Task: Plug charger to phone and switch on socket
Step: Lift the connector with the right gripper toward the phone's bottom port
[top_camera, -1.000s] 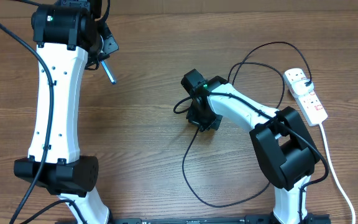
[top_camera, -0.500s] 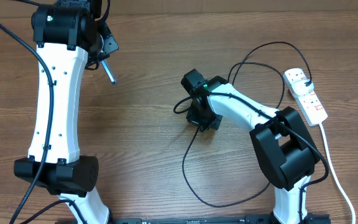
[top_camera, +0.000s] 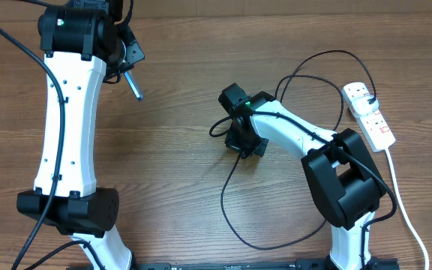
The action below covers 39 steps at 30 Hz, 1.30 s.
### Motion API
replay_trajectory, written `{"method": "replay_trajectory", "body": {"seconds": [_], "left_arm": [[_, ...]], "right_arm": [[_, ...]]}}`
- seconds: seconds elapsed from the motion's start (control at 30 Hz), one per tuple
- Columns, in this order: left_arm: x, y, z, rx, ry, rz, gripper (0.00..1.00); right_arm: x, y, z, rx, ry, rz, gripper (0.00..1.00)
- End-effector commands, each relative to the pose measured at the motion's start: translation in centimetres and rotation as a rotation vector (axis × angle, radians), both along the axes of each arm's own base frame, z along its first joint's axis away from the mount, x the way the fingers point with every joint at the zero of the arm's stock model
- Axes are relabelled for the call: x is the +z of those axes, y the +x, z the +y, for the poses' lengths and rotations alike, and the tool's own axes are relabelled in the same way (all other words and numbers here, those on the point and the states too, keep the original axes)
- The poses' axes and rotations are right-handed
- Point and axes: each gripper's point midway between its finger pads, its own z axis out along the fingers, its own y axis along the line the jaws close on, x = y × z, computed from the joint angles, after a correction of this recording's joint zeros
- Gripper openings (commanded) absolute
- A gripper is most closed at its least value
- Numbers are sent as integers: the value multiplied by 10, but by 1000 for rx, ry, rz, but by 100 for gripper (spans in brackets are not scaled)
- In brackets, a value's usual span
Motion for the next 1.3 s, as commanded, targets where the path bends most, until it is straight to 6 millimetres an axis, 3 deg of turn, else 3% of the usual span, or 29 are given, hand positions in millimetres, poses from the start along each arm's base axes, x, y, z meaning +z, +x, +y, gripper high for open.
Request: {"method": "replay_trajectory", "body": {"seconds": [0.0,0.27,0.43,0.67,0.87,1.07,1.27], "left_arm": [[7,1,-1,-13,-2,-25,4],[7,1,-2,-16,-8,-25,4],[10,9,-20,-91,-84,-53,4],[35,27,-81,-387,-321,-182,4],[60,35,-110,-545,-434,-294,4],[87,40,-133,-665,-539,-400,4],[112,28,-156,-830,-655,-470,4]], "right_arm": [[-8,3,-7,-4,-31,2,4],[-8,3,-6,12,-25,3,4],[9,13,2,58,4,-20,4],[69,31,21,174,95,-123,4],[126,30,25,258,164,-239,4],[179,18,34,417,245,-356,4],[234,-3,40,516,309,-490,4]]}}
